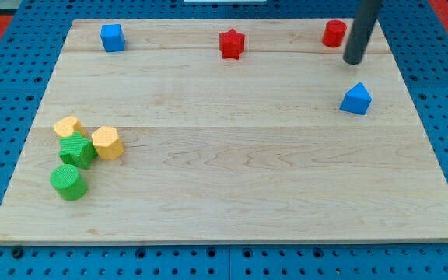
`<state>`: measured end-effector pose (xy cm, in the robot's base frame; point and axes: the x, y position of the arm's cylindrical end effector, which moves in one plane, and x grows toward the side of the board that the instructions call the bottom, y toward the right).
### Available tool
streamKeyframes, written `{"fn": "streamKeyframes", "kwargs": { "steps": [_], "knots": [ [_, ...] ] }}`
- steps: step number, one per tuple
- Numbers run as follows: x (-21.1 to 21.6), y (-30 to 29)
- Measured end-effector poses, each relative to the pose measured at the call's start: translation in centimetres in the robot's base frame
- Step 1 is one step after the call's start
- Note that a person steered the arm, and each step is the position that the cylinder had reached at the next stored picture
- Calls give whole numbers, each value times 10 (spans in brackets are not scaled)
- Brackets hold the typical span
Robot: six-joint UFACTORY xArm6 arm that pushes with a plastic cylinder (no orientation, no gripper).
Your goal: Place the red circle slightly downwards
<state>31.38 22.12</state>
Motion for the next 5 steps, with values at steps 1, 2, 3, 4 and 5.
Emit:
{"fn": "streamKeyframes", "kwargs": {
  "steps": [1,2,3,4,5],
  "knots": [
    [7,3],
    [-23,36],
    [-71,61],
    [-99,39],
    [-106,-24]
  ]
}}
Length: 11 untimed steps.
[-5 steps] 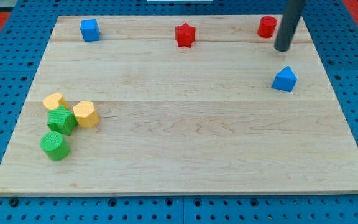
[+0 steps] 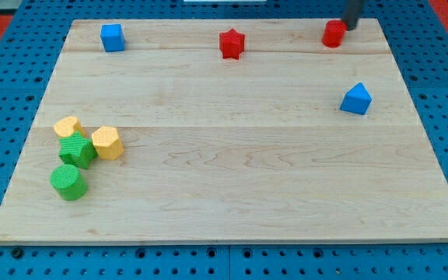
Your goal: Place the red circle slightly downwards
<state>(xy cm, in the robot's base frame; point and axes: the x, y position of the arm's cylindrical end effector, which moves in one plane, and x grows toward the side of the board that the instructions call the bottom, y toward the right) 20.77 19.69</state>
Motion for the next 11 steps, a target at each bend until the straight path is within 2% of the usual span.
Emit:
{"fn": "streamKeyframes", "kwargs": {
  "steps": [1,3,6,7,9,11],
  "knots": [
    [1,-16],
    [30,-2],
    [31,-107],
    [54,-102],
    [72,-51],
    [109,-49]
  ]
}}
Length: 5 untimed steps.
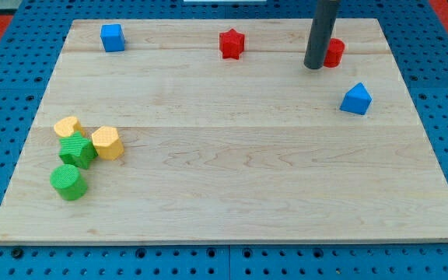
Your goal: Place the red circle slightly downwards
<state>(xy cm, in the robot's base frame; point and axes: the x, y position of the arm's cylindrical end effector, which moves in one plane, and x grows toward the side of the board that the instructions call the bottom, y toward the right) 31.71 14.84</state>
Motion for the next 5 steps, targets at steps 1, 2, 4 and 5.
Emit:
{"fn": "streamKeyframes", "kwargs": {
  "steps": [1,2,4,5],
  "knots": [
    [-9,8],
    [-28,8],
    [-3,-30],
    [-3,-56]
  ]
}}
